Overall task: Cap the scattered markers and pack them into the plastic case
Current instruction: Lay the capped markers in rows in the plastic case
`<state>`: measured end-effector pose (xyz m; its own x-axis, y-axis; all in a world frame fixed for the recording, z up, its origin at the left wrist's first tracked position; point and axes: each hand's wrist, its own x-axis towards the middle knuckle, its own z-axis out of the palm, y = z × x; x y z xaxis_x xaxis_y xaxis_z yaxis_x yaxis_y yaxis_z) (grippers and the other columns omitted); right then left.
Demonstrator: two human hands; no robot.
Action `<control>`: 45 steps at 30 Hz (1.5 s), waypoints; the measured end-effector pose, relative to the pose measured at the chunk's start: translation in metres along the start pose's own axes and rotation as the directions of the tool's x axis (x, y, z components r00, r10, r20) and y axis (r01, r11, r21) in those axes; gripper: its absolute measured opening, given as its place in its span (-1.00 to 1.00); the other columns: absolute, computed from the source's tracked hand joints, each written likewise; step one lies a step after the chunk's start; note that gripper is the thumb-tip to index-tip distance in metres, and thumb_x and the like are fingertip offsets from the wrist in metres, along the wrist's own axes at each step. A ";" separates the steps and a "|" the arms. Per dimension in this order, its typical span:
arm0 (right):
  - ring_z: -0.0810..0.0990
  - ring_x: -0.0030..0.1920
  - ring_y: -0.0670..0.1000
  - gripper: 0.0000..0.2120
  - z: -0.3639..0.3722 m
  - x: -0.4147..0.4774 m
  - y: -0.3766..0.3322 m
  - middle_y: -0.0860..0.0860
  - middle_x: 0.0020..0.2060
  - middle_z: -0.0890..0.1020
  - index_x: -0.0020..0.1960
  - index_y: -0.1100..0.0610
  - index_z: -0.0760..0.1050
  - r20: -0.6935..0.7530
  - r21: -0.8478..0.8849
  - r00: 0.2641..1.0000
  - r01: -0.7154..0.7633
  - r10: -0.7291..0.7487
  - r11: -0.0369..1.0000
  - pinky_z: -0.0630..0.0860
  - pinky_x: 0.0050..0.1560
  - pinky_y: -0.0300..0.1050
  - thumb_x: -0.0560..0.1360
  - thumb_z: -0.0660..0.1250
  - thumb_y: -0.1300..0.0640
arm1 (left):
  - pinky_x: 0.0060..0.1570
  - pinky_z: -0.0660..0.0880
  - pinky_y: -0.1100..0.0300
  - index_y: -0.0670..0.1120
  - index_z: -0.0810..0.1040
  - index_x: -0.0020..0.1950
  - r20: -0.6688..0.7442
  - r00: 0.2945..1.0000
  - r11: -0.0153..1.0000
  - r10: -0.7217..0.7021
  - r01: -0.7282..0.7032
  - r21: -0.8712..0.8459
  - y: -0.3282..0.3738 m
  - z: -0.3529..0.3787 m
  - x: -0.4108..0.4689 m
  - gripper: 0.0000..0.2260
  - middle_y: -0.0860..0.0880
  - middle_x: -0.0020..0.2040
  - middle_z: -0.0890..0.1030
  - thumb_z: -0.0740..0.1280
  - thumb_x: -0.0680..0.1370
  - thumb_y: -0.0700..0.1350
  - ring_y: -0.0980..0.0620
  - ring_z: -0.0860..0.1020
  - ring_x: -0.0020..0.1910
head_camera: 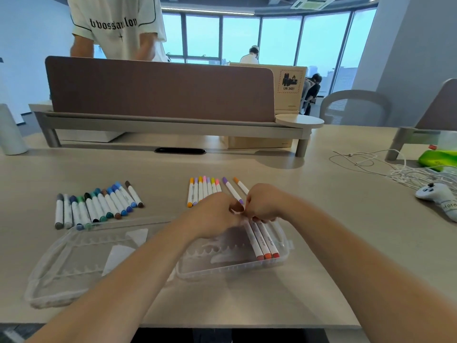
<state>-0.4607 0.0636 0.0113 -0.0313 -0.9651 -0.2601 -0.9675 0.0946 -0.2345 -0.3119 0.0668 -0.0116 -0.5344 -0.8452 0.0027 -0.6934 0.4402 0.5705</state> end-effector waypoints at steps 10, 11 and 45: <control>0.57 -0.22 0.02 -0.81 -0.003 0.063 -0.013 0.06 -0.25 0.57 -0.19 0.16 0.51 -0.181 0.013 0.983 -0.036 0.037 0.999 0.49 -0.22 -0.13 0.51 0.40 0.08 | -0.14 0.59 0.00 -0.02 0.60 -0.18 -0.192 0.975 0.983 -0.108 0.077 -0.165 -0.029 -0.040 0.030 -0.83 -0.05 -0.15 0.66 0.27 0.58 -0.16 -0.03 0.62 -0.20; 0.59 -0.18 0.03 -0.84 -0.004 0.067 -0.014 0.07 -0.21 0.59 -0.18 0.17 0.51 -0.186 0.005 0.981 -0.061 0.061 0.998 0.52 -0.19 -0.13 0.51 0.41 0.11 | -0.22 0.56 0.05 0.00 0.58 -0.19 -0.195 0.974 0.983 -0.112 0.080 -0.165 -0.031 -0.042 0.033 -0.82 -0.04 -0.15 0.66 0.26 0.58 -0.16 -0.01 0.60 -0.22; 0.34 -0.56 -0.02 -0.71 -0.016 -0.013 -0.038 0.06 -0.50 0.48 -0.39 0.21 0.51 0.150 0.055 0.988 -0.037 0.028 0.998 0.28 -0.49 -0.24 0.50 0.23 0.21 | 0.46 0.14 -0.07 -0.05 0.49 -0.23 -0.100 0.980 0.972 -0.173 0.186 0.141 -0.014 -0.016 0.001 -0.79 -0.33 0.47 0.28 0.24 0.58 -0.04 -0.29 0.20 0.45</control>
<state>-0.4275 0.0684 0.0387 -0.0207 -0.9143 -0.4046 -0.9503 0.1437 -0.2760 -0.2954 0.0550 -0.0063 -0.3553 -0.9347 -0.0137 -0.8420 0.3136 0.4390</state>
